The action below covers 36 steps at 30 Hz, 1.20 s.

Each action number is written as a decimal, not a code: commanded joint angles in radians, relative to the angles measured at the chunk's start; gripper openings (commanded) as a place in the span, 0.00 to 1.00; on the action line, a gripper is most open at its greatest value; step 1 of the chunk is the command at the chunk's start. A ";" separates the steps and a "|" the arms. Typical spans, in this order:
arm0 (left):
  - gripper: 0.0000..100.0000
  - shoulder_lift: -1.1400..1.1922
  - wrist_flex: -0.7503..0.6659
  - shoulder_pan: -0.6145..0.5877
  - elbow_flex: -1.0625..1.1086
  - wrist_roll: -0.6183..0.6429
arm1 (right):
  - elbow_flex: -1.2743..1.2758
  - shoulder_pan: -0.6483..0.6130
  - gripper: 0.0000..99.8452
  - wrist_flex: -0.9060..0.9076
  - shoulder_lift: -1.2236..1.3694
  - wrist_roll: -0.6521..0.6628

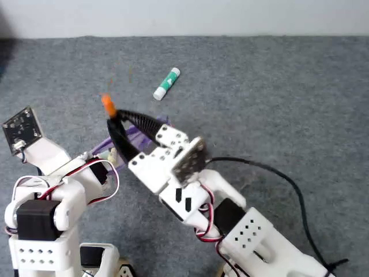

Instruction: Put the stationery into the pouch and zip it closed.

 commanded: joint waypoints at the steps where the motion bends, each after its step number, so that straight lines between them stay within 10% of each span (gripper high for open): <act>1: 0.01 0.005 -0.026 0.005 -0.019 0.011 | 0.014 -0.012 0.05 0.059 -0.002 0.064; 7: 0.01 0.005 -0.026 0.005 -0.019 0.011 | -0.127 -0.012 0.29 0.387 -0.050 0.043; 19: 0.01 0.005 -0.026 0.005 -0.019 0.011 | -0.555 0.234 0.00 0.512 0.124 -0.190; 36: 0.01 0.003 -0.026 0.005 -0.019 0.011 | -1.062 0.503 0.01 0.628 0.938 -0.509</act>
